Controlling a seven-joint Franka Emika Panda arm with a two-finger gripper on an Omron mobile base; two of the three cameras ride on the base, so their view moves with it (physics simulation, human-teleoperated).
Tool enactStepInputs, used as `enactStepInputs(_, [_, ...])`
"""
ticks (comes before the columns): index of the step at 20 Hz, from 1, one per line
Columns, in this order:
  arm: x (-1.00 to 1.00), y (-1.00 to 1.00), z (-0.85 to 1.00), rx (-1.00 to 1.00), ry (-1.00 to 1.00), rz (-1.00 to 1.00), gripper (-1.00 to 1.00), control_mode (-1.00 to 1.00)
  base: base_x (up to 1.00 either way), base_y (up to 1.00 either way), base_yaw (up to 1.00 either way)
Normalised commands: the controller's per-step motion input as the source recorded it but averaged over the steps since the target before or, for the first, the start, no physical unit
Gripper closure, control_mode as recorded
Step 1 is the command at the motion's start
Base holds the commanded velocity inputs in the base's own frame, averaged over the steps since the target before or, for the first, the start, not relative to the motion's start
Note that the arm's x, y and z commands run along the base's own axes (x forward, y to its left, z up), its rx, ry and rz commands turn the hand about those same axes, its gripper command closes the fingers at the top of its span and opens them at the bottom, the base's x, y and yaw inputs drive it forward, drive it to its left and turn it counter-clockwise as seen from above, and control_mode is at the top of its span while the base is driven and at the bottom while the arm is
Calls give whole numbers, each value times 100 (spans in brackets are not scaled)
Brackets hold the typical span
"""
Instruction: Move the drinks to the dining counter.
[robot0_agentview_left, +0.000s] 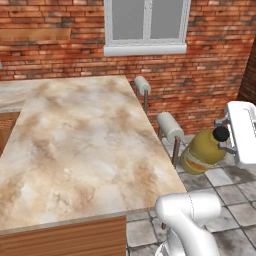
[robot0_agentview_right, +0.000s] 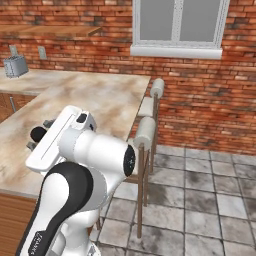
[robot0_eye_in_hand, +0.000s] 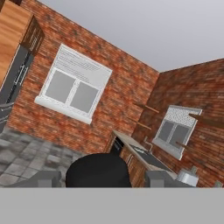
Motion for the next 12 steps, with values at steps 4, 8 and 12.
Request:
enactStepInputs(4, [0,0,0,0,0,0,100,100,1,0,0])
enactStepInputs(8, [0,0,0,0,0,0,100,-100,0,0,0])
enactStepInputs(12, [14,0,0,0,2,0,100,-100,0,0,0])
